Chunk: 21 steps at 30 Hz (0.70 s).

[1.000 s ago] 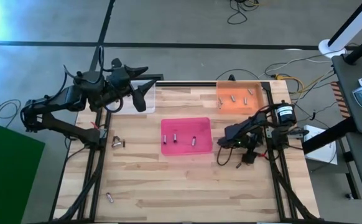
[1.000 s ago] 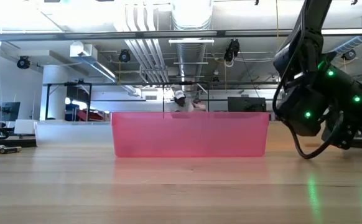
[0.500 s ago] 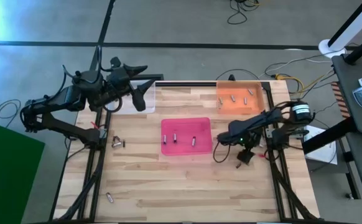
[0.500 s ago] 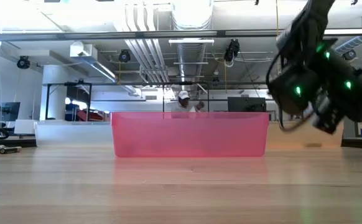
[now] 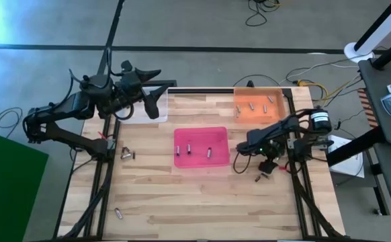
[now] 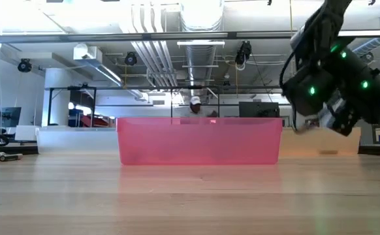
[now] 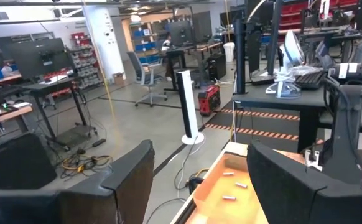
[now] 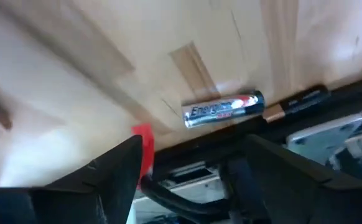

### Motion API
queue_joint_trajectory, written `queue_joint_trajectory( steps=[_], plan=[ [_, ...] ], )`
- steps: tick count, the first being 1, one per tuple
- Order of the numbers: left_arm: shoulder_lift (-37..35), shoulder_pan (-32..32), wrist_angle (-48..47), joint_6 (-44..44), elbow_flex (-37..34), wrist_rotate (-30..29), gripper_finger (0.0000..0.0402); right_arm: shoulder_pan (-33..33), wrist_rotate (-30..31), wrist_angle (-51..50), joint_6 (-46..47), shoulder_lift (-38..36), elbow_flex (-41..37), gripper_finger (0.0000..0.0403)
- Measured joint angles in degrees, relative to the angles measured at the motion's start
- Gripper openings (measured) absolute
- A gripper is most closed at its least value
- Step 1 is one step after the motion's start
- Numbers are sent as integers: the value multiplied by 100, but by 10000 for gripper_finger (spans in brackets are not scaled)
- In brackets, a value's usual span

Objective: Sort batteries
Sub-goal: Put the silver battery into the pink bin

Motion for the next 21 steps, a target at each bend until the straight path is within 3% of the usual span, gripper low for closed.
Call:
queue_joint_trajectory(
  steps=[6,12,16,21],
  plan=[
    [11,15,-20,3,0,0,233,87,-729,454,1016,-71,-296,237],
    [4,172,-16,3,0,5,233,205,-712,689,1953,-860,-311,238],
    [2,437,5,0,0,344,233,206,-480,570,1700,-1325,-181,253],
    [67,745,157,-38,0,596,233,164,86,-211,484,-1349,209,262]
  ],
)
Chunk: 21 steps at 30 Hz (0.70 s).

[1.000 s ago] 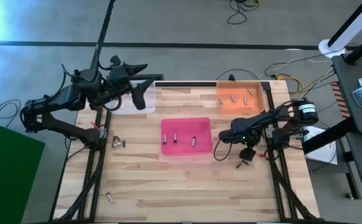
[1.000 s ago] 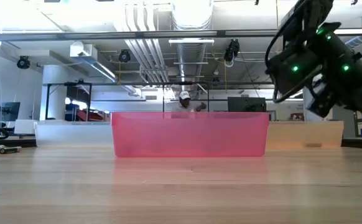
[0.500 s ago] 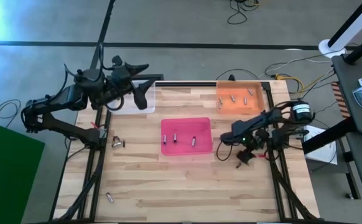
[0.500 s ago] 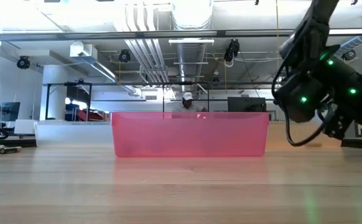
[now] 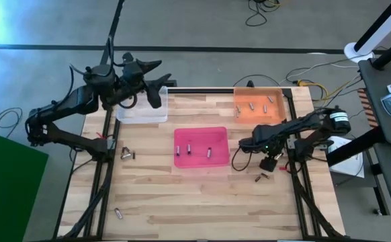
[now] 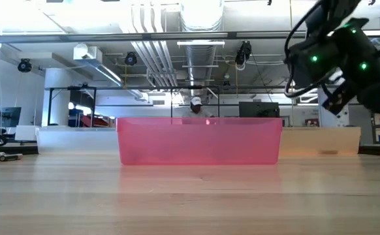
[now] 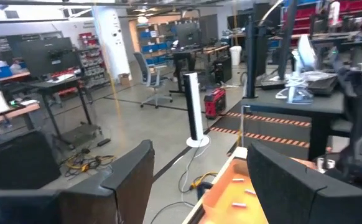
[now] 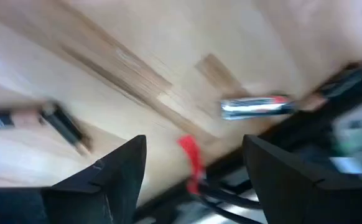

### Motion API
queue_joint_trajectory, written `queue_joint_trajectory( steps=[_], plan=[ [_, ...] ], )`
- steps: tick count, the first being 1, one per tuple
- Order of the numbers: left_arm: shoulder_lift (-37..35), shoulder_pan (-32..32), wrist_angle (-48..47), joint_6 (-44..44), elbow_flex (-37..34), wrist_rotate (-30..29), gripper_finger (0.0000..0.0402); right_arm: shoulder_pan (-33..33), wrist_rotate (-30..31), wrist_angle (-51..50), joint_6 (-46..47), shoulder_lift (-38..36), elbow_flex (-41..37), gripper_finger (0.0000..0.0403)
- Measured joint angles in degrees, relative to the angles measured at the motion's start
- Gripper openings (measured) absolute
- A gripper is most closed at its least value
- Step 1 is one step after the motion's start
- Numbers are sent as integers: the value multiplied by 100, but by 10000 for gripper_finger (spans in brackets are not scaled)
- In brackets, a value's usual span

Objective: Sort batteries
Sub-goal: Put the silver battery into the pink bin

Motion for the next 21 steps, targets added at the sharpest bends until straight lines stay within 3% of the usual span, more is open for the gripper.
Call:
queue_joint_trajectory(
  steps=[10,21],
  plan=[
    [157,-60,405,170,0,358,233,359,612,-288,-2552,1342,-16,255],
    [-41,-92,303,283,0,269,233,1041,780,537,-2743,2370,-15,254]
  ],
)
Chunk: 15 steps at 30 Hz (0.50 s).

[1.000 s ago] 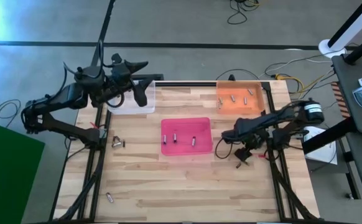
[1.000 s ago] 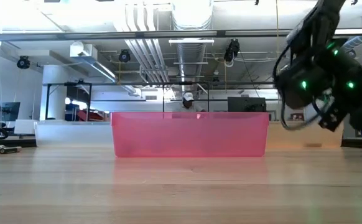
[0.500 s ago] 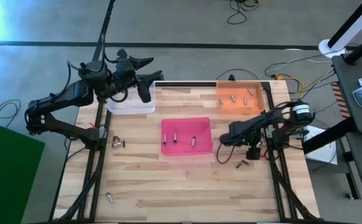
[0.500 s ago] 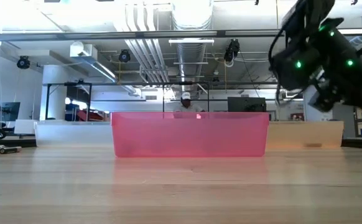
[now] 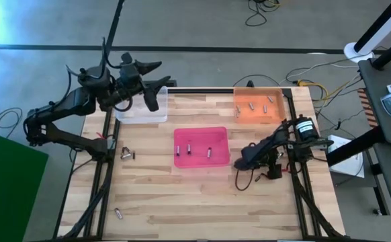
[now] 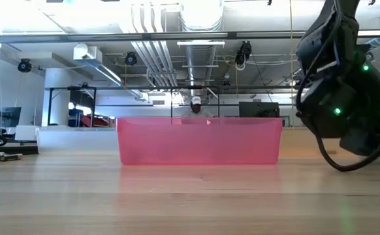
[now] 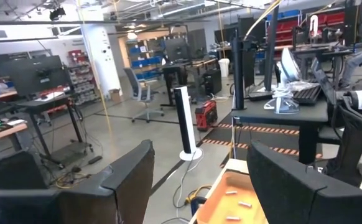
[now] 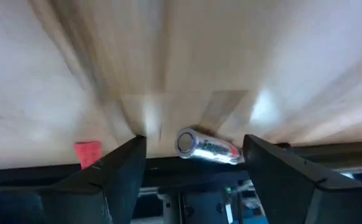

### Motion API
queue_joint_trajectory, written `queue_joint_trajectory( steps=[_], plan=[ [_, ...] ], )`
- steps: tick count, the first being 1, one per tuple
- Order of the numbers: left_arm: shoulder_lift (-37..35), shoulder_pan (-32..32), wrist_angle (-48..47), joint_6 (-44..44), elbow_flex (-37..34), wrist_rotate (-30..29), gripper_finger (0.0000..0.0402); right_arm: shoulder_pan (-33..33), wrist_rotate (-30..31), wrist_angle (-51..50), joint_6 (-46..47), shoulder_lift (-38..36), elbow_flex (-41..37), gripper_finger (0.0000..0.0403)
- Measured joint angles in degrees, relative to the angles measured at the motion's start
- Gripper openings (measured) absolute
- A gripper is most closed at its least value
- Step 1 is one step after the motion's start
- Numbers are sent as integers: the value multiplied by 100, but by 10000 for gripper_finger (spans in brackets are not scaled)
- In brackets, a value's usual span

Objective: Sort batteries
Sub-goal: Put the silver battery into the pink bin

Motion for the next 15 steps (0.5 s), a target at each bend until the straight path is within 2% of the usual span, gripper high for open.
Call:
queue_joint_trajectory(
  steps=[7,15],
  plan=[
    [-2,0,-100,36,0,-17,233,41,34,62,-192,310,-22,191],
    [-61,49,-103,-10,0,-20,233,45,397,109,-31,95,-67,69]
  ],
)
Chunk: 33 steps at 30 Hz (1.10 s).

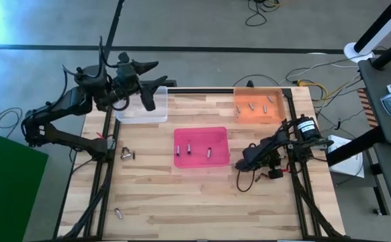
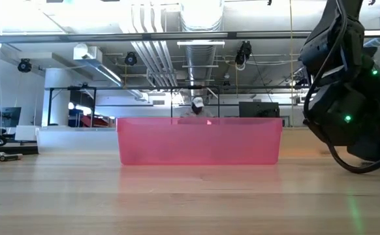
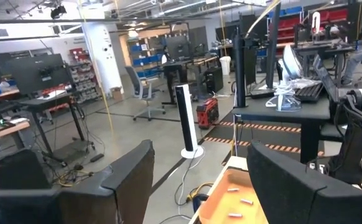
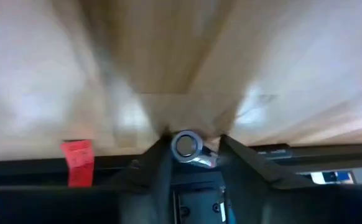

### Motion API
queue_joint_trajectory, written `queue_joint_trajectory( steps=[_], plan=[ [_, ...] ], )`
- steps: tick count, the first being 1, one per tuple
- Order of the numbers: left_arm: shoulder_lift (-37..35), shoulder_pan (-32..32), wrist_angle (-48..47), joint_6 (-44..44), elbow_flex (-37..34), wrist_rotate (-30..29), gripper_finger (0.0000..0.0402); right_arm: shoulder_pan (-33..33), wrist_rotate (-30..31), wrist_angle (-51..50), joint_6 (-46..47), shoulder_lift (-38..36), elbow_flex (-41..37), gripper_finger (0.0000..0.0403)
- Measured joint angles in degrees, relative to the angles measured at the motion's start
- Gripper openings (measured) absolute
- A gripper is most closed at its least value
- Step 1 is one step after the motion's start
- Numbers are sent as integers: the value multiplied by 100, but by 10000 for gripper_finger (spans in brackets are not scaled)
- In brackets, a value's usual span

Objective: Sort batteries
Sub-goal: Put the silver battery into the pink bin

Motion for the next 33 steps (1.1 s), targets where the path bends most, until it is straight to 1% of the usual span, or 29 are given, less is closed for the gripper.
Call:
queue_joint_trajectory(
  steps=[2,6,10,13,16,19,23,27,29,33],
  plan=[
    [-65,36,-121,-29,0,87,233,2,70,-1,74,-69,3,42],
    [-264,264,-731,-82,0,660,233,-9,331,8,228,-363,117,41],
    [-458,388,-1497,-152,0,735,233,-39,396,-39,604,-847,438,41],
    [-560,386,-2068,-291,0,756,233,-109,249,-254,1077,-1190,872,46],
    [-594,382,-2816,-505,2,773,233,-228,-99,-351,1868,-1492,1545,47],
    [-595,338,-3815,-734,2,795,233,-246,-383,-234,2765,-1821,2241,44],
    [-572,279,-5106,-967,2,804,233,-299,-442,434,3674,-2072,2946,44],
    [-535,274,-6035,-1285,-6,868,233,-592,-355,1882,4212,-1981,3060,41],
    [-529,280,-6317,-1491,-55,1158,233,-742,-312,2489,4281,-1755,3038,41],
    [-532,278,-6681,-2130,-411,1900,233,-987,-359,2946,4269,-1077,3025,41]
  ],
)
